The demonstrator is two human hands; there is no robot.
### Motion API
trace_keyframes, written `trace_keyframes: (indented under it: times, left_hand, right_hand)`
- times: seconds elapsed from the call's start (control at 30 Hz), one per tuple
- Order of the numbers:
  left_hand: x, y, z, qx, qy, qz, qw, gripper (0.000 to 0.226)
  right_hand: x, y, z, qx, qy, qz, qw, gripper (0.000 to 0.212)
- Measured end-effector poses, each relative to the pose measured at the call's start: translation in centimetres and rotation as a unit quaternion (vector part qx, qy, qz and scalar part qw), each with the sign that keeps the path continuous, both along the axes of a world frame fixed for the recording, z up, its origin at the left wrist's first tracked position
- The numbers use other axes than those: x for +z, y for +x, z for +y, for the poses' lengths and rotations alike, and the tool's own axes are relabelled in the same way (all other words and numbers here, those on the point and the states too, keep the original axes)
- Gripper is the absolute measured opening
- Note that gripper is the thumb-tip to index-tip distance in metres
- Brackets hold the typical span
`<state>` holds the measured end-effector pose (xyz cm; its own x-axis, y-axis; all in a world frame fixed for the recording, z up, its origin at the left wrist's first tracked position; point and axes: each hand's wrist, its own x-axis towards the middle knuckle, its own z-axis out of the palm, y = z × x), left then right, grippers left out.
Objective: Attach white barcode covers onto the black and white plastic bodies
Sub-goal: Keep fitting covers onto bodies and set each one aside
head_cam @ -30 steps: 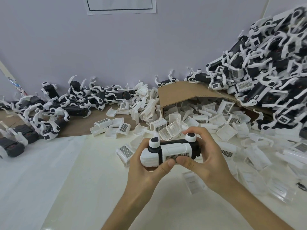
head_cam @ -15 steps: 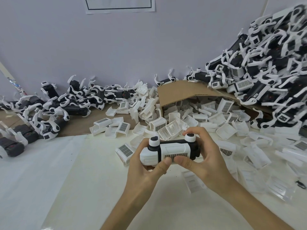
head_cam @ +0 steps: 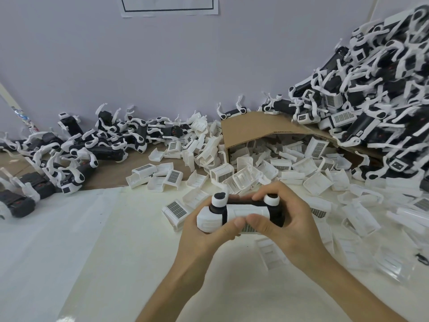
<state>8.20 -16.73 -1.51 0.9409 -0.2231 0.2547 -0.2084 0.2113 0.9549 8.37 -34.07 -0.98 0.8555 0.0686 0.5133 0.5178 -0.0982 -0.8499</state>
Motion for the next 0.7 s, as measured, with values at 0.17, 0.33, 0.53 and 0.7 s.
trace_keyframes:
  times: [0.17,0.33,0.53,0.7]
  left_hand:
    - [-0.3,-0.4,-0.9,0.01,-0.051,0.018,0.998,0.037]
    - [-0.1,-0.6,-1.2,0.055,-0.051,0.016,0.997,0.033]
    - [-0.1,-0.5,-1.5,0.065,-0.049,0.052,0.995,0.04]
    - [-0.1,0.5,-0.6,0.072,-0.157,0.217,0.961,0.057]
  right_hand:
    - [-0.2,-0.5,0.9,-0.031,0.045,-0.027,0.998,0.028]
    - [-0.5,-0.5,1.2,-0.039,0.057,-0.033,0.997,0.019]
    - [-0.4,0.2,0.6,-0.028,0.027,0.022,0.999,0.031]
    - [-0.8,0.5,-0.3,0.039,-0.037,0.087,0.995,0.054]
